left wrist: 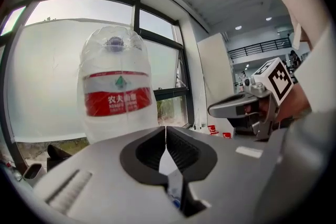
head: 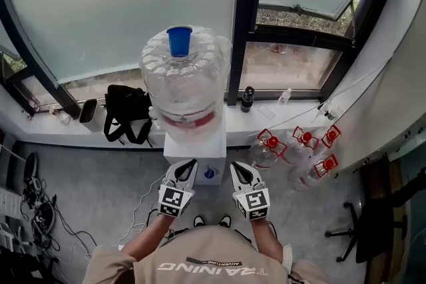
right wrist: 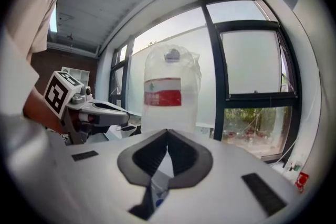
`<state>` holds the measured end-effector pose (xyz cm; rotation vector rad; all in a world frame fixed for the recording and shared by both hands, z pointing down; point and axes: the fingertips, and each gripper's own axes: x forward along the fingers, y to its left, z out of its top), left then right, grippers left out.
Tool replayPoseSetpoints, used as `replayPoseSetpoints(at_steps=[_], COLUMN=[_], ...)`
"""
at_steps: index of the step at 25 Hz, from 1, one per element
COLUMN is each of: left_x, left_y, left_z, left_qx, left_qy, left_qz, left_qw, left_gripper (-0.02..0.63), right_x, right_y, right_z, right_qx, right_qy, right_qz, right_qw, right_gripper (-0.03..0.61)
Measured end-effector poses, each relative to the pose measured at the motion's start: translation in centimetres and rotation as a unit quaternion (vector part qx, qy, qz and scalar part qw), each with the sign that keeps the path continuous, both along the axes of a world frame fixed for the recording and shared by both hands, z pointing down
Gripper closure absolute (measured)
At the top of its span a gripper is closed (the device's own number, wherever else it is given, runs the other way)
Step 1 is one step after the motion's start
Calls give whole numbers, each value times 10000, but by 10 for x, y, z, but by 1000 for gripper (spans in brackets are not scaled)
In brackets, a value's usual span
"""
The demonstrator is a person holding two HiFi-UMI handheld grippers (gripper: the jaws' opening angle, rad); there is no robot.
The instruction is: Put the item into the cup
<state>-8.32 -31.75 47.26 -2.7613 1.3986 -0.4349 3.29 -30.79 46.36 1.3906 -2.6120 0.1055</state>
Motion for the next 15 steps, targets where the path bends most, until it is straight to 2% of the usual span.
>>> replayPoseSetpoints(at_steps=[6, 9, 12, 15], left_x=[6, -5, -18, -25], left_y=[-14, -26, -36, -35], left_z=[-56, -82, -88, -100], left_qx=[355, 578, 538, 602], left_qy=[432, 446, 654, 782], left_qz=[-110, -335, -615, -704], left_qw=[9984, 9968, 9945, 9926], left_gripper=[601, 601, 601, 601], right_x=[5, -4, -14, -23], right_y=[-10, -20, -28, -30], right_z=[-53, -79, -101, -112], right_qx=[523, 781, 1000, 1121], right_qy=[51, -63, -127, 1], right_qz=[-10, -43, -101, -210], right_qw=[9986, 9969, 9949, 9935], right_gripper=[568, 568, 568, 568])
